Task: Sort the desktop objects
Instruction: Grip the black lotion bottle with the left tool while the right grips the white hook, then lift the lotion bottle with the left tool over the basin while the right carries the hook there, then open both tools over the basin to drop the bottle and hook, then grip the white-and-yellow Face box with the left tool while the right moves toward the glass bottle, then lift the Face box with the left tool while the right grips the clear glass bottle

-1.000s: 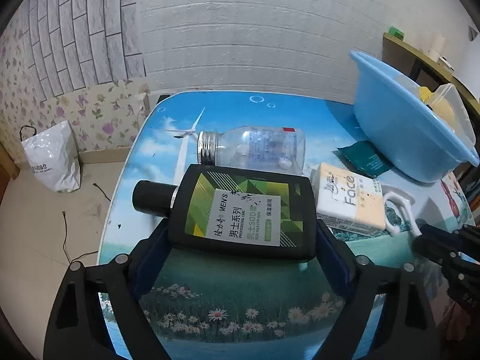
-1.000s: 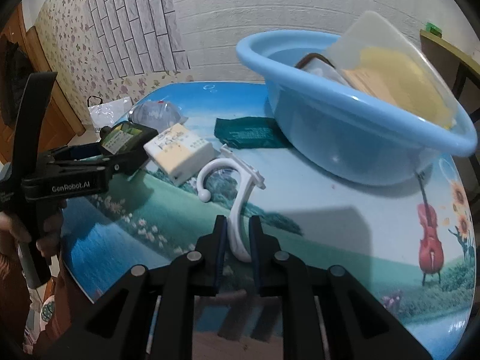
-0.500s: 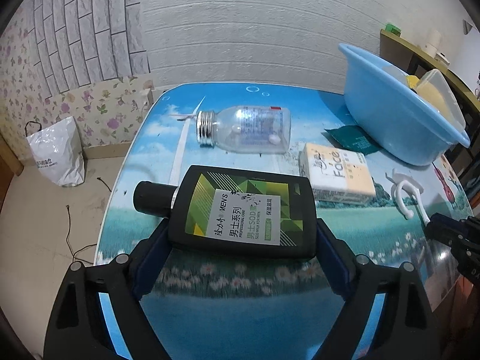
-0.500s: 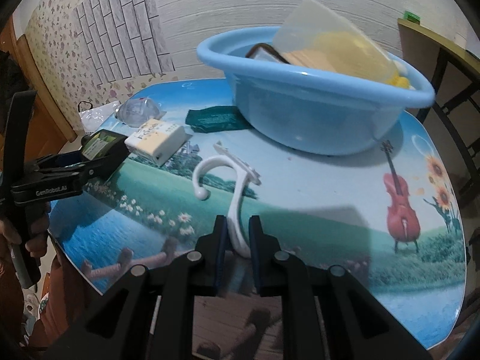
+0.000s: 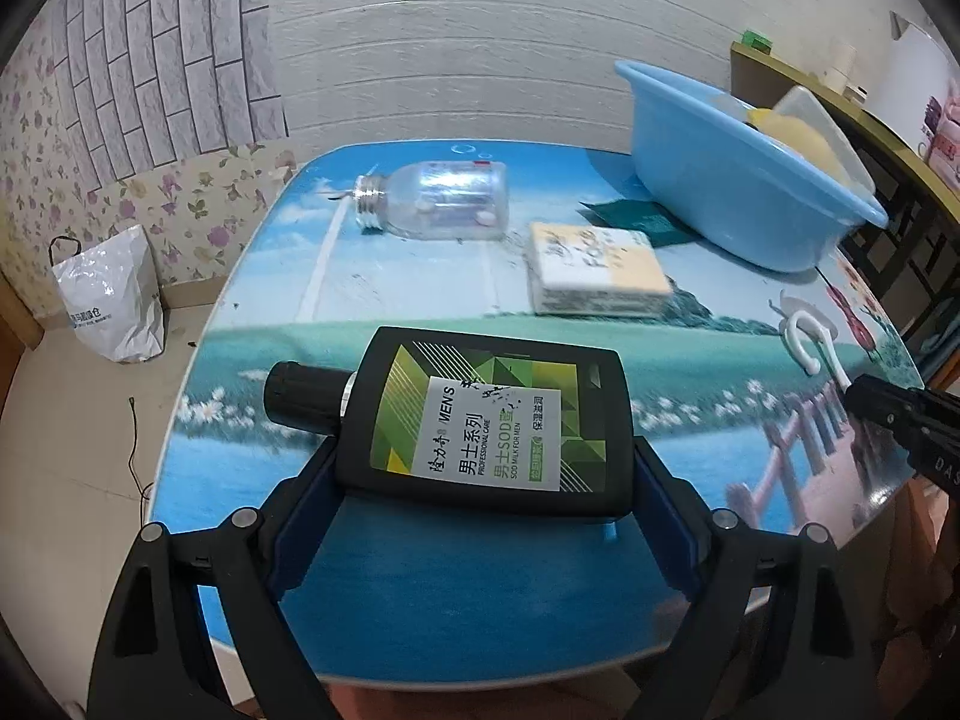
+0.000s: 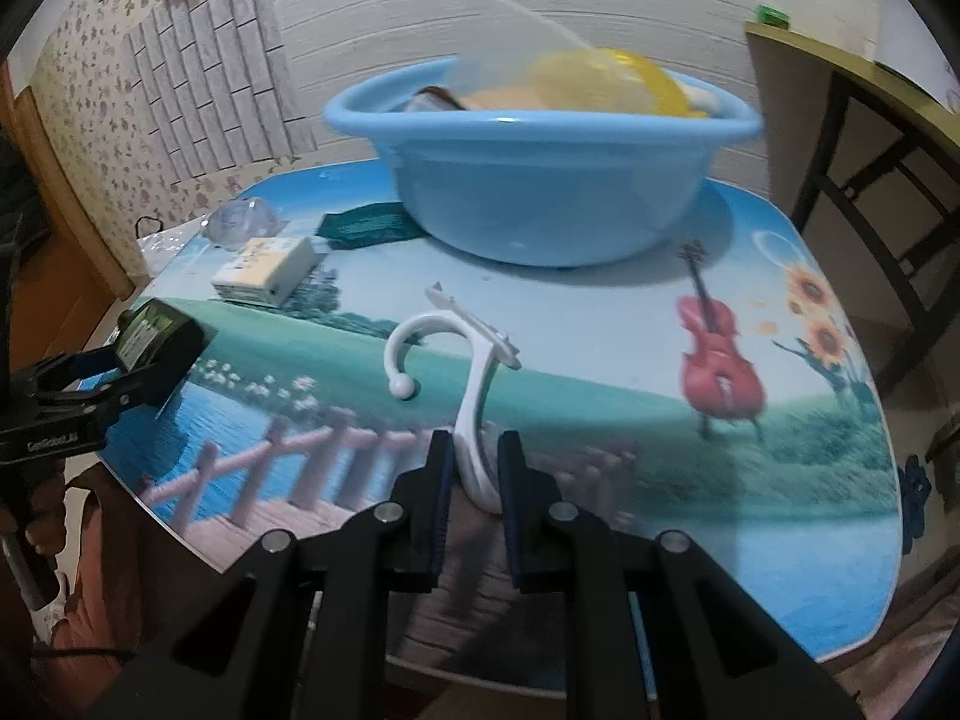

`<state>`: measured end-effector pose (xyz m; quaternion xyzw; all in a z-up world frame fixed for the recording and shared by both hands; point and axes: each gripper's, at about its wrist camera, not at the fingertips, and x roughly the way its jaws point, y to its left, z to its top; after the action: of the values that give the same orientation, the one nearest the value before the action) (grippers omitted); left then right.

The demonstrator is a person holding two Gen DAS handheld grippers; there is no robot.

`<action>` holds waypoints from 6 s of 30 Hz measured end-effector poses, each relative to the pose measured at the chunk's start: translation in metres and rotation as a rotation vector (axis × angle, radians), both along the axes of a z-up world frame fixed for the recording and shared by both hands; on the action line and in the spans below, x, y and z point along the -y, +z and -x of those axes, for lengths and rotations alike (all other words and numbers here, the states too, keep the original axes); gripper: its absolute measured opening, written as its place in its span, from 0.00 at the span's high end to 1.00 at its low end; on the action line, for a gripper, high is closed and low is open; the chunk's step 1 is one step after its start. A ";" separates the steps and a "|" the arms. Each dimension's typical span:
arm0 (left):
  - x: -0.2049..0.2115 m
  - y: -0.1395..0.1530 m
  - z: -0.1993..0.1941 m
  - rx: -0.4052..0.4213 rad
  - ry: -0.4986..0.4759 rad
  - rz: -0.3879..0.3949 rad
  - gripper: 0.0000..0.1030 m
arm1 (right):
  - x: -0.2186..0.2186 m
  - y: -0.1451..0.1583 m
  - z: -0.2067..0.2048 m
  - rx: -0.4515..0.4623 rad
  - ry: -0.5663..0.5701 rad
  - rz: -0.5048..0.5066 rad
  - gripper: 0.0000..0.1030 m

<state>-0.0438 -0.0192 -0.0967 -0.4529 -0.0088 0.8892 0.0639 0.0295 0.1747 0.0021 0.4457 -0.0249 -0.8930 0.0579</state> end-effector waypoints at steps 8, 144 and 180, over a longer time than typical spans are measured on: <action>-0.017 -0.002 -0.016 -0.042 0.009 0.022 0.13 | -0.025 0.002 -0.014 0.003 -0.052 0.032 0.62; -0.009 0.017 0.071 -0.100 0.033 -0.069 0.11 | 0.047 0.075 0.045 -0.314 0.088 0.074 0.28; 0.024 0.003 0.067 -0.063 0.040 -0.046 0.39 | 0.088 0.021 0.080 -0.067 0.055 0.067 0.28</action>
<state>-0.1104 -0.0427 -0.0934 -0.4228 -0.0364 0.9037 0.0570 -0.0507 0.0863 0.0233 0.4138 -0.0408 -0.9041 0.0981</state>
